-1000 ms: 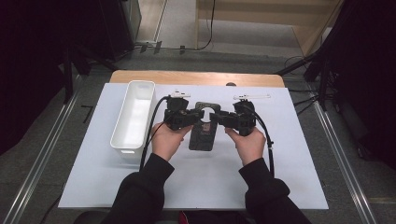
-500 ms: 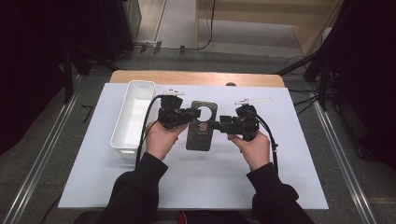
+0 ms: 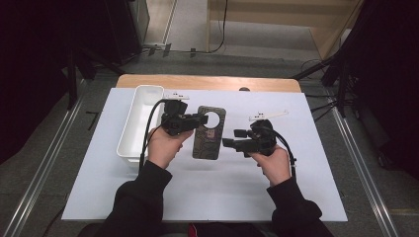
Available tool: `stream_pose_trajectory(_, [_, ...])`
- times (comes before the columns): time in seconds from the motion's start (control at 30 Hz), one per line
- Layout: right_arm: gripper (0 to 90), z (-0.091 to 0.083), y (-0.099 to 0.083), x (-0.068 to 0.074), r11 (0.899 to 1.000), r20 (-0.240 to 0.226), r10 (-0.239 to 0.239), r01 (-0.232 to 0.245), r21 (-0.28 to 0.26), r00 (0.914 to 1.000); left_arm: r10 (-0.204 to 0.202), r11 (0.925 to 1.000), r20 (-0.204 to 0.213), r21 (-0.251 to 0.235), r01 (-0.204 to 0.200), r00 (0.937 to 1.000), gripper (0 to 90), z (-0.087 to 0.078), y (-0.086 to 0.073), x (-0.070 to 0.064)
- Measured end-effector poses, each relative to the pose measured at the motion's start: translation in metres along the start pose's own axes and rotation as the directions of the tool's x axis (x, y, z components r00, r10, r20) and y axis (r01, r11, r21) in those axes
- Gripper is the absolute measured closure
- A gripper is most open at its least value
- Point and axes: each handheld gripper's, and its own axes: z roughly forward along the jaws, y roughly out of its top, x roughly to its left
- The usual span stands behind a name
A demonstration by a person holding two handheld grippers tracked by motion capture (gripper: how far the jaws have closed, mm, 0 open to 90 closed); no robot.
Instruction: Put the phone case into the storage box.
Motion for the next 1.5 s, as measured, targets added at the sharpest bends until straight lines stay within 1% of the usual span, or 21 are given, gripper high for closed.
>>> stream_pose_trajectory(0.1, [26.9,0.001,-0.004,-0.001,1.0,0.02,-0.02,0.019,0.011,0.9996,0.003,1.0,0.009,0.007,-0.003,1.0,73.5,0.0,-0.001,0.0])
stream_pose_trajectory(0.17, [25.7,0.001,-0.007,-0.003,0.999,0.019,-0.028,0.028,0.018,0.9994,0.003,1.0,0.011,0.009,-0.004,0.9999,73.5,0.0,-0.001,0.0])
stream_pose_trajectory(0.23, [25.0,0.001,-0.01,-0.005,1.0,0.013,-0.031,0.031,0.005,0.9994,0.01,0.9999,0.01,0.013,-0.01,0.9999,73.5,0.0,-0.002,0.0])
stream_pose_trajectory(0.43, [22.9,-0.002,-0.018,-0.008,1.0,0.012,-0.027,0.027,0.006,0.9996,0.012,0.9999,0.02,0.006,-0.012,0.9997,73.4,-0.005,-0.002,0.002])
stream_pose_trajectory(0.47, [22.5,-0.002,-0.02,-0.009,1.0,0.015,-0.03,0.03,0.005,0.9994,0.012,0.9999,0.027,0.007,-0.012,0.9996,73.5,-0.006,-0.002,0.003])
stream_pose_trajectory(0.53, [21.7,-0.003,-0.023,-0.01,1.0,0.012,-0.027,0.027,0.008,0.9996,0.002,1.0,0.034,0.007,-0.002,0.9994,73.5,-0.006,-0.003,0.004])
stream_pose_trajectory(0.6, [19.9,-0.005,-0.025,-0.012,1.0,0.011,-0.028,0.028,0.007,0.9995,0.003,1.0,0.034,0.007,-0.003,0.9994,73.5,-0.007,-0.003,0.004])
stream_pose_trajectory(0.67, [18.2,-0.006,-0.027,-0.014,1.0,0.001,-0.02,0.02,0.017,0.9998,0.003,1.0,0.039,0.008,-0.004,0.9992,73.4,-0.007,-0.003,0.004])
stream_pose_trajectory(0.83, [17.5,-0.008,-0.034,-0.016,0.999,0.001,-0.032,0.032,0.03,0.9995,0.009,0.9999,0.045,0.013,-0.01,0.9989,73.5,-0.008,-0.003,0.005])
stream_pose_trajectory(0.9, [17.5,-0.01,-0.037,-0.017,0.999,-0.003,-0.032,0.032,0.025,0.9995,0.009,0.9998,0.048,0.017,-0.01,0.9988,73.5,-0.009,-0.003,0.005])
stream_pose_trajectory(1.03, [17.5,-0.013,-0.043,-0.019,0.999,0.005,-0.032,0.031,0.022,0.9995,0.007,0.9999,0.055,0.013,-0.008,0.9985,73.5,-0.011,-0.003,0.008])
stream_pose_trajectory(1.1, [17.2,-0.014,-0.045,-0.021,1.0,-0.011,-0.018,0.018,0.025,0.9998,0.004,1.0,0.057,0.008,-0.004,0.9984,73.5,-0.012,-0.003,0.009])
stream_pose_trajectory(1.17, [17.0,-0.015,-0.048,-0.023,1.0,-0.018,-0.014,0.015,0.018,0.9997,0.003,0.9999,0.061,0.012,-0.003,0.9982,73.5,-0.013,-0.003,0.01])
stream_pose_trajectory(1.37, [17.0,-0.018,-0.055,-0.026,1.0,-0.015,-0.018,0.019,0.022,0.9997,-0.001,0.9999,0.062,0.011,0.001,0.9981,73.4,-0.015,-0.003,0.012])
stream_pose_trajectory(1.5, [17.0,-0.021,-0.059,-0.025,1.0,-0.025,-0.019,0.019,0.02,0.9995,-0.001,0.9999,0.07,0.012,0.0,0.9975,73.4,-0.017,-0.002,0.014])
